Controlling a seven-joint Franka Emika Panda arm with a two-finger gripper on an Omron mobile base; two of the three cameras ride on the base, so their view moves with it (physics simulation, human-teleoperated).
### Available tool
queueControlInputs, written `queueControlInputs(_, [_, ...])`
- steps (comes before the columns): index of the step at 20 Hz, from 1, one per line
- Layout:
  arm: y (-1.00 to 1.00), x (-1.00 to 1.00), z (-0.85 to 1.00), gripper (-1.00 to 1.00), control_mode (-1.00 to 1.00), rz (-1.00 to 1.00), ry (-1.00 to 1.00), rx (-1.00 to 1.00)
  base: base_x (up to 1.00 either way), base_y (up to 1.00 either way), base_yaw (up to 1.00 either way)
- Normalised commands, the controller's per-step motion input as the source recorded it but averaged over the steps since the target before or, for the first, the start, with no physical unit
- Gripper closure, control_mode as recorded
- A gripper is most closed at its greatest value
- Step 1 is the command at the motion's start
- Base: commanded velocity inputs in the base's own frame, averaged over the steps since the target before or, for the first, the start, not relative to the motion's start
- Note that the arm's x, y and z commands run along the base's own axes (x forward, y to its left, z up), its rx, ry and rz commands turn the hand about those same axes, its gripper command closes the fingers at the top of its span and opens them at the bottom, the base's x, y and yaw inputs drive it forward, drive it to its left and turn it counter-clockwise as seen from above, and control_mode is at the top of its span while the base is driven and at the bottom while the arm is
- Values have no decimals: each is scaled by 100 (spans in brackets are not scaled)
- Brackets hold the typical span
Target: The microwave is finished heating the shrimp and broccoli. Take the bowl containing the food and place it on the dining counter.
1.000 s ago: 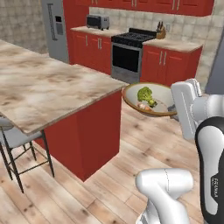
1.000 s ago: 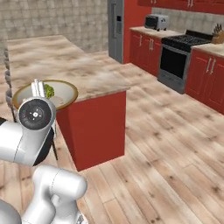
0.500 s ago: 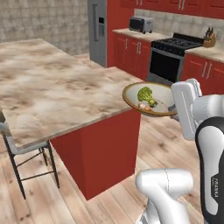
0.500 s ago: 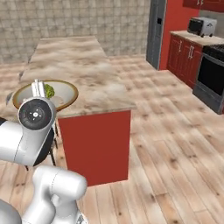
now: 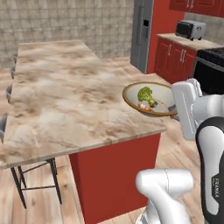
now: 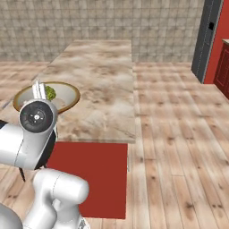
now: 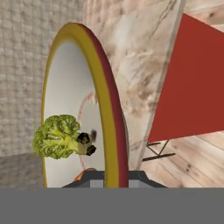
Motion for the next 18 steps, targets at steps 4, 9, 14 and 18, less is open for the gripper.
queueControlInputs(4, [-9, 50, -3, 100, -100, 15, 17, 0, 50, -16, 18])
queueControlInputs(9, [1, 100, -40, 100, -100, 8, 39, -5, 0, 0, 0])
queueControlInputs(14, [5, 100, -59, 100, -100, 3, 11, -4, 0, 0, 0])
queueControlInputs(18, [0, 100, -81, 100, -100, 4, -5, 0, 0, 0, 0])
